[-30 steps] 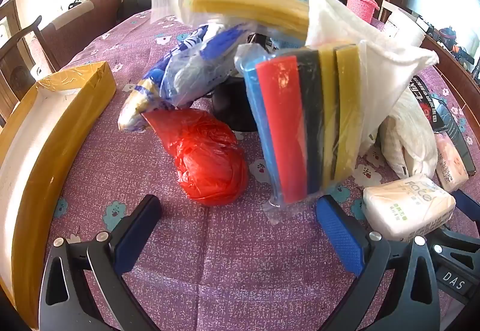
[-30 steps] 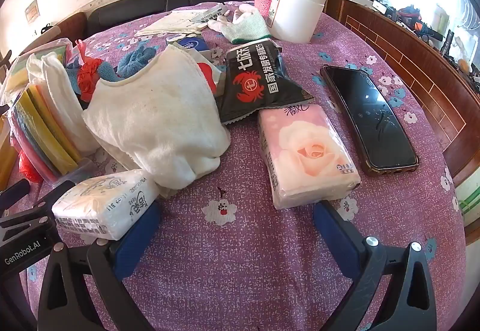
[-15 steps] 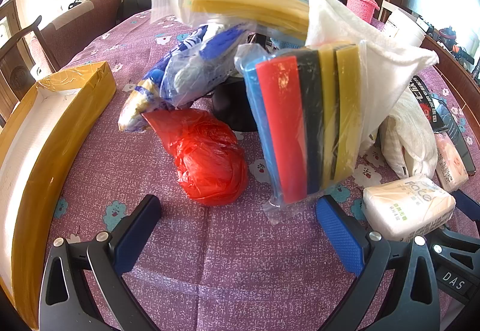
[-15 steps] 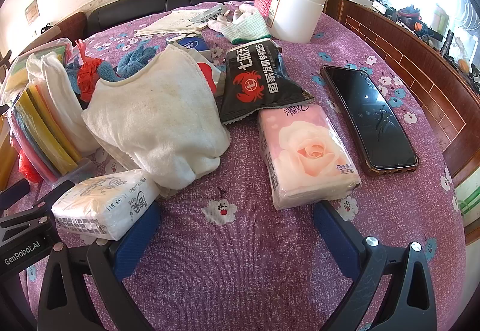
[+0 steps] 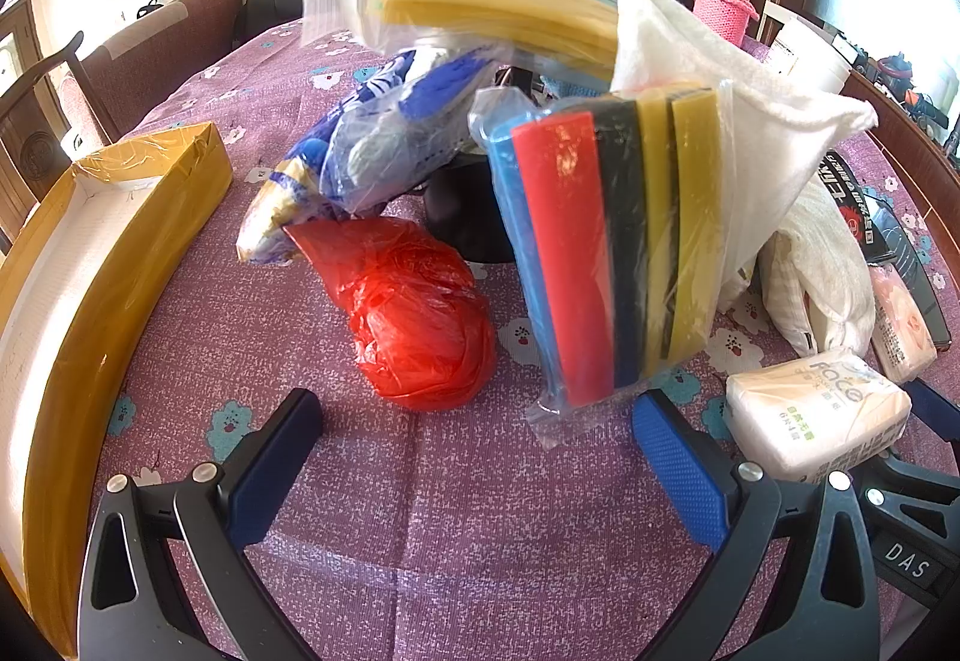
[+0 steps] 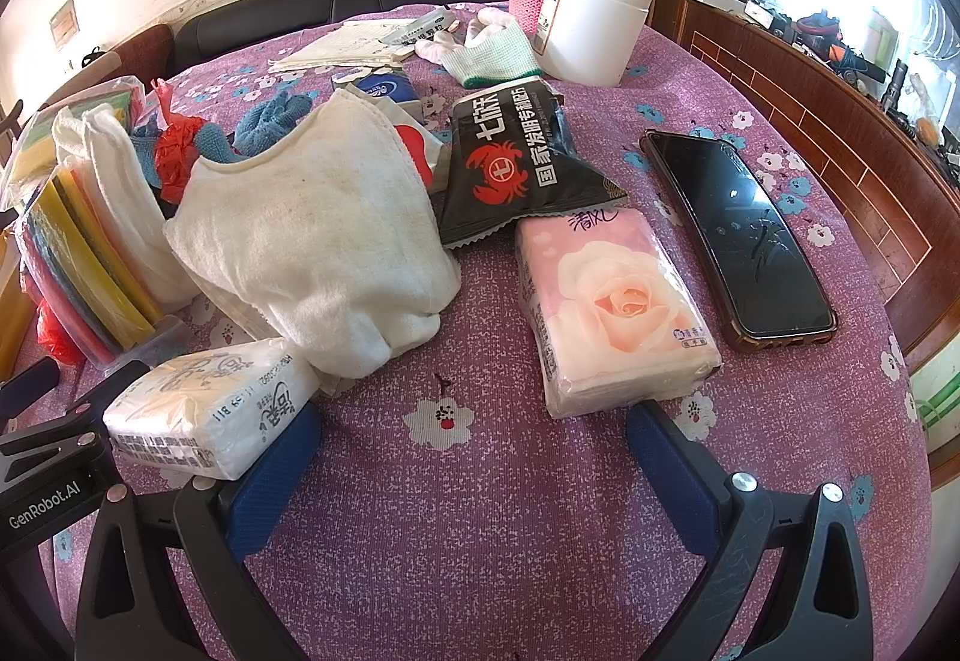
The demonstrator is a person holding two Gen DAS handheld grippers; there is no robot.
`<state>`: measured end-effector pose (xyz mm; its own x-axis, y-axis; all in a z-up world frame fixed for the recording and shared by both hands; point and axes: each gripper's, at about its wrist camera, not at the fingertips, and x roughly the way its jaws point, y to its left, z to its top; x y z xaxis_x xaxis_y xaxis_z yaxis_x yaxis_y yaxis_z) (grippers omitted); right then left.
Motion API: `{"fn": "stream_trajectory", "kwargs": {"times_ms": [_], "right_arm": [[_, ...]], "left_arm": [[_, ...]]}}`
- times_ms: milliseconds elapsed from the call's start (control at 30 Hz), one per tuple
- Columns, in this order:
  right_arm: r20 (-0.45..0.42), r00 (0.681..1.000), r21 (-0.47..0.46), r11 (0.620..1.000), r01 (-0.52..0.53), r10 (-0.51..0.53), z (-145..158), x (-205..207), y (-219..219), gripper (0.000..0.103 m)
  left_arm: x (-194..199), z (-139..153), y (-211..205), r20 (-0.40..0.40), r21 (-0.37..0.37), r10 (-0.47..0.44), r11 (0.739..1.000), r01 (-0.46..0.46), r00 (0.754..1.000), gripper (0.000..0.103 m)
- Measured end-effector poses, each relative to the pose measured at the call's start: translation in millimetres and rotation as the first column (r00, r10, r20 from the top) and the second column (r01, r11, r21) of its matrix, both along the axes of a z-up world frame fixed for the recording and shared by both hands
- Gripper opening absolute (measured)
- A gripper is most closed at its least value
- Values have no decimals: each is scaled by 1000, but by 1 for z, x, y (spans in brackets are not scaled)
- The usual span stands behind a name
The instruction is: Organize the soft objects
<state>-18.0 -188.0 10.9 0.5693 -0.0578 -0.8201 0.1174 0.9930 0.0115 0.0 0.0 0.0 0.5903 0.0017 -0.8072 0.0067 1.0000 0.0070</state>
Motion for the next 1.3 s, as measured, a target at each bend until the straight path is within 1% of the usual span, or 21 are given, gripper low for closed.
{"fn": "stream_trajectory", "kwargs": {"times_ms": [567,733,800,900,967,1000,1033,1100,1300], "right_arm": [[0,1000,-1,1000,0,0,0,0,1,102],[-1,1000,0,1000,0,0,0,-1,0,102],[-7,1000,6,1000,-23,23,1,-2,-1,102],[-45,998,21,999,-47,47,2,1,-1,102],[-66,996,23,998,-51,52,2,2,-1,102],[-69,997,21,999,-46,48,2,2,-1,102],[-70,997,19,999,-40,42,2,4,-2,102],[-69,997,13,999,-36,37,1,4,-2,102],[-60,998,10,999,-32,33,0,6,-2,102]], "left_arm": [[0,0,0,0,0,0,1000,0,1000,103],[0,0,-2,-1,2,24,1000,-24,1000,103],[0,1,-4,-17,0,9,1000,-9,1000,103],[-3,4,-1,-100,-3,-58,998,58,993,103],[-5,5,-2,-131,0,-112,994,113,985,103],[-6,3,0,-128,0,-129,992,130,983,103],[-8,3,1,-107,-2,-139,990,140,984,103],[-14,1,1,-58,0,-127,992,127,990,103],[-16,1,0,-53,1,-87,996,87,995,103]]}}
